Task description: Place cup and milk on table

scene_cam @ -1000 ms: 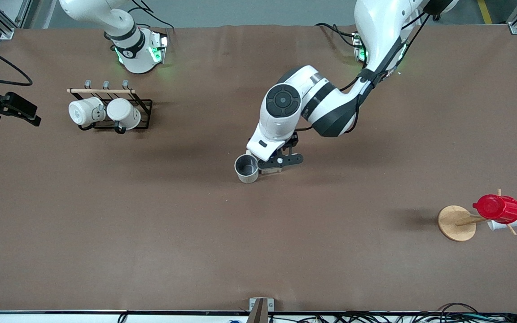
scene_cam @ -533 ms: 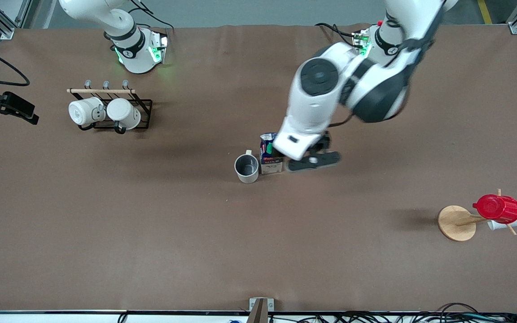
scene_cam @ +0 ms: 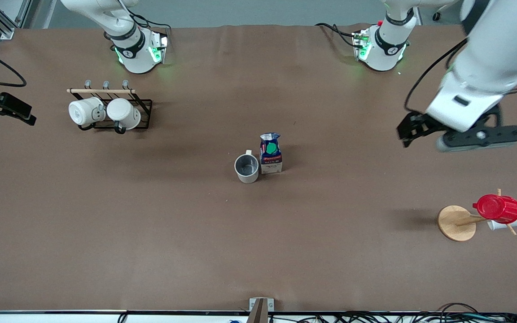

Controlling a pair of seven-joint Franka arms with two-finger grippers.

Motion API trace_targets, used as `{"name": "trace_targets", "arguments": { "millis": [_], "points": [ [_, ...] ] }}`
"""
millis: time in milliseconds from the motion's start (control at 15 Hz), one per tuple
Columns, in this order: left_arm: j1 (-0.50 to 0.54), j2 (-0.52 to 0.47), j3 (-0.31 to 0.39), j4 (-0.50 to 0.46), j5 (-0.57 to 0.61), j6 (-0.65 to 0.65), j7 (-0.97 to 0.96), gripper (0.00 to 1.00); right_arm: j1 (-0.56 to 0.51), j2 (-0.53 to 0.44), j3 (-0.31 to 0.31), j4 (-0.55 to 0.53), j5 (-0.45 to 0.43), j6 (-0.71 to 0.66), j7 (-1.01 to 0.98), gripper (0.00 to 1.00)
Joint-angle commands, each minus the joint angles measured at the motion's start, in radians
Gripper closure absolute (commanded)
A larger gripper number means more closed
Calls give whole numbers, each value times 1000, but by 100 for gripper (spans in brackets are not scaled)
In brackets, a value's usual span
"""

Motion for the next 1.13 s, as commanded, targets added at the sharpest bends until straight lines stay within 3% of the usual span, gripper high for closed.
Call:
{"name": "trace_targets", "arguments": {
  "millis": [0, 133, 333, 533, 1067],
  "points": [
    [56, -62, -8, -60, -27, -25, 49, 0, -31, 5, 33, 22, 3, 3, 4, 0],
    [85, -122, 16, -125, -102, -20, 162, 0, -32, 9, 33, 48, -4, 3, 6, 0],
    [47, -211, 126, -218, -164, -20, 212, 0, -51, 17, 18, 59, 10, 4, 21, 0],
    [46, -275, 134, -300, -165, -20, 214, 0, -52, 14, 17, 58, 18, -3, 17, 0],
    [55, -271, 145, -261, -167, -25, 243, 0, -66, 14, 34, 55, 16, -25, 7, 0]
  ]
}}
